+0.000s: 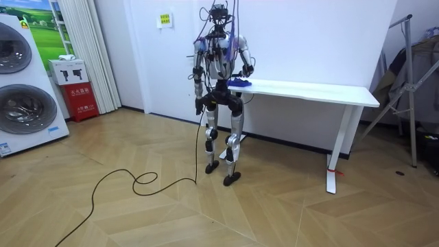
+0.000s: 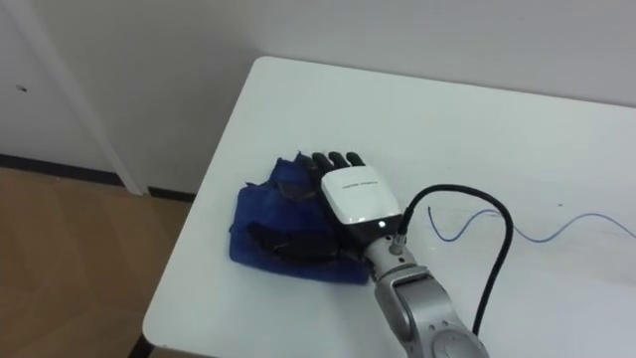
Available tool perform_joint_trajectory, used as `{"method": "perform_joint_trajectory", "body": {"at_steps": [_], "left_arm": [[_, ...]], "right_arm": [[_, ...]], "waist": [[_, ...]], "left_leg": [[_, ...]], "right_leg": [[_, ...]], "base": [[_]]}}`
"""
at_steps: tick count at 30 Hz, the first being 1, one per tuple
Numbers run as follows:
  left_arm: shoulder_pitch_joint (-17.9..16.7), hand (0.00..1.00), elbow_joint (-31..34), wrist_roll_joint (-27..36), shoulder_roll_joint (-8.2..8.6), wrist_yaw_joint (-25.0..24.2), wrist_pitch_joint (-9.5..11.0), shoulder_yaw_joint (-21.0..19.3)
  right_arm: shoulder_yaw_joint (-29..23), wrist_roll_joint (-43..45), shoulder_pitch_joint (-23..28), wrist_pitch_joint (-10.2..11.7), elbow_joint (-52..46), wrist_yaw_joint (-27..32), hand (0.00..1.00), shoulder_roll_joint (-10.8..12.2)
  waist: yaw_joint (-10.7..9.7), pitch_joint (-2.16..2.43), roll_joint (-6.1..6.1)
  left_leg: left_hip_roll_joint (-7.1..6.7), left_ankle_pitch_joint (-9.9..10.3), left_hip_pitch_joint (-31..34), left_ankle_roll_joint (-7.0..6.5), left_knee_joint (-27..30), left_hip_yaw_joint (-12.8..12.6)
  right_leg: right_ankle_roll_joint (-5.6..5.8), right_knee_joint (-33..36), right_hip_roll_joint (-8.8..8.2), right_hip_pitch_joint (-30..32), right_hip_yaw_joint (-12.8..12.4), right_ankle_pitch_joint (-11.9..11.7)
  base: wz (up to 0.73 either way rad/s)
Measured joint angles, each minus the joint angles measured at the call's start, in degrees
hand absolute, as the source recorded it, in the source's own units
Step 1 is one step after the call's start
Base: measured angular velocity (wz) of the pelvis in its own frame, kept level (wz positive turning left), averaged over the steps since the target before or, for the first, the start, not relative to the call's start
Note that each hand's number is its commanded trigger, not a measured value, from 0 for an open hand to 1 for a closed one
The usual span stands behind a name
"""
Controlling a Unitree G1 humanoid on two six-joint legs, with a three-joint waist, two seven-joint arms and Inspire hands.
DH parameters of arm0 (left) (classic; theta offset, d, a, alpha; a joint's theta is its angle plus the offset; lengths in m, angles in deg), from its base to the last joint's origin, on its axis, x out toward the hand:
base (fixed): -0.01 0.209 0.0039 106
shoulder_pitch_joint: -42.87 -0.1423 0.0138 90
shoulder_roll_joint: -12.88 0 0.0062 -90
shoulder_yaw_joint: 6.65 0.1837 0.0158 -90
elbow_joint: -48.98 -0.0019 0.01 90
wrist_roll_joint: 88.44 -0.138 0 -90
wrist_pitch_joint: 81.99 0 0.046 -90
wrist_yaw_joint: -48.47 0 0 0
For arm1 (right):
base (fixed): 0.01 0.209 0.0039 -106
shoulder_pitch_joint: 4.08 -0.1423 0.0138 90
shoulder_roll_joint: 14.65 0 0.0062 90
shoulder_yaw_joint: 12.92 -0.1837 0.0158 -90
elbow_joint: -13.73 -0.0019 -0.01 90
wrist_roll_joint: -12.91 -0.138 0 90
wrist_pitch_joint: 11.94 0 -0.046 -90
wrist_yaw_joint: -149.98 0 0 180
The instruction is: Wipe table
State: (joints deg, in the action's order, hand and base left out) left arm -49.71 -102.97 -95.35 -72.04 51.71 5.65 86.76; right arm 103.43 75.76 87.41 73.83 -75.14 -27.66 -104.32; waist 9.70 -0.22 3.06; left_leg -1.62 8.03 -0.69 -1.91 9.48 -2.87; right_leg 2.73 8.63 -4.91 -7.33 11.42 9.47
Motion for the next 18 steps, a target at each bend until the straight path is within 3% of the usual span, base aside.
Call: {"method": "perform_joint_trajectory", "body": {"at_steps": [18], "left_arm": [[-0.54, 0.0, 0.06, -0.05, -0.02, -0.55, 0.12, 0.2]], "right_arm": [[0.65, -0.43, 2.64, 0.54, 0.88, -3.65, 0.0, -0.2]], "waist": [[0.09, -0.46, -0.19]], "left_leg": [[-0.01, 0.02, 0.2, -0.02, -0.04, 0.25]], "right_leg": [[0.03, -0.03, 0.02, 0.05, 0.26, 0.02]], "base": [[0.0]]}}
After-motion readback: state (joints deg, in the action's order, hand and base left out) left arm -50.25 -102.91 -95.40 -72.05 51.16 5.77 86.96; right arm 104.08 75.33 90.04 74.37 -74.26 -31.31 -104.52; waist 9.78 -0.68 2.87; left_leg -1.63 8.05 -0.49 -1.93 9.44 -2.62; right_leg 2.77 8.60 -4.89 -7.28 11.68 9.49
